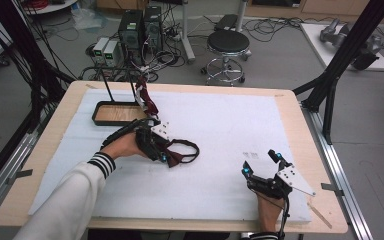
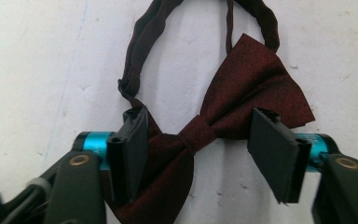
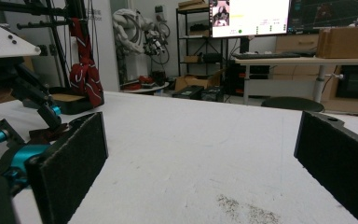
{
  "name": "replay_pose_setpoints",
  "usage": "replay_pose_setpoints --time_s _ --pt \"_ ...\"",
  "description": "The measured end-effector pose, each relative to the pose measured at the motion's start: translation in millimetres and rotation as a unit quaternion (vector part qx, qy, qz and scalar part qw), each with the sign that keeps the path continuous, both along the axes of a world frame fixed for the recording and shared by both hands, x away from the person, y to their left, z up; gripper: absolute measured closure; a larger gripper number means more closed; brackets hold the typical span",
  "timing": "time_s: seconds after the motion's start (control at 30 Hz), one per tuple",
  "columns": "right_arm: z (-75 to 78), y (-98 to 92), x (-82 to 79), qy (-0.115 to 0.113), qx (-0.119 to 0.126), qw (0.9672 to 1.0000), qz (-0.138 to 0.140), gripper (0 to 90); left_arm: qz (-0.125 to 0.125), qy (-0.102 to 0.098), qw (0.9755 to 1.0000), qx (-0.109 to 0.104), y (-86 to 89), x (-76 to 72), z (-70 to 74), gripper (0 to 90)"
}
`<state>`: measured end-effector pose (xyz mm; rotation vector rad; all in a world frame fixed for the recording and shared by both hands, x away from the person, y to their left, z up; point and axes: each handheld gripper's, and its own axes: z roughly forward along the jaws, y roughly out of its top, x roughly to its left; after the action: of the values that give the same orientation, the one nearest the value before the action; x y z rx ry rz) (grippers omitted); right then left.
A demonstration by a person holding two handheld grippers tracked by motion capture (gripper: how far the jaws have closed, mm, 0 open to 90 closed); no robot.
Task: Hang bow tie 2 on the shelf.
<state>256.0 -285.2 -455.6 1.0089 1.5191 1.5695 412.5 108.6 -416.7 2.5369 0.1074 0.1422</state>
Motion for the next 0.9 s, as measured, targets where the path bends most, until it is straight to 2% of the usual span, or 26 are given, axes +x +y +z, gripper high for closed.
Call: replay_pose_setpoints --time_s 0.13,0.23,0.37,0.43,0.47,0.6,0.9 --pt "0.0 0.3 -0.2 0.001 0.001 1.0000 0.000 1.8 0.000 0.007 1.0000 -0.004 1.7 1.7 -2.4 41.1" --pt "0.0 0.0 -0.1 0.000 0.001 1.0000 0.000 1.8 0.002 0.008 0.9999 0.007 1.2 1.8 -3.4 44.1" --pt "0.0 0.0 0.0 -0.001 0.001 1.0000 0.000 1.7 0.011 0.005 0.9999 0.011 0.4 2.5 -3.5 49.1" --pt "-0.1 0.1 -0.2 0.001 0.001 1.0000 0.000 1.7 0.021 -0.008 0.9996 0.018 0.2 2.6 -2.5 57.5" --pt "-0.1 -0.1 -0.1 0.000 0.000 1.0000 0.000 1.7 0.025 -0.007 0.9995 0.020 0.2 3.3 -1.9 61.1" --pt "-0.1 0.0 -0.2 0.000 0.002 1.0000 0.000 1.7 0.035 -0.012 0.9990 0.024 -0.7 3.0 -1.5 67.4" --pt "-0.1 0.3 -0.2 0.000 0.001 1.0000 0.000 1.7 0.035 -0.015 0.9986 0.036 -4.0 3.0 -2.1 66.7"
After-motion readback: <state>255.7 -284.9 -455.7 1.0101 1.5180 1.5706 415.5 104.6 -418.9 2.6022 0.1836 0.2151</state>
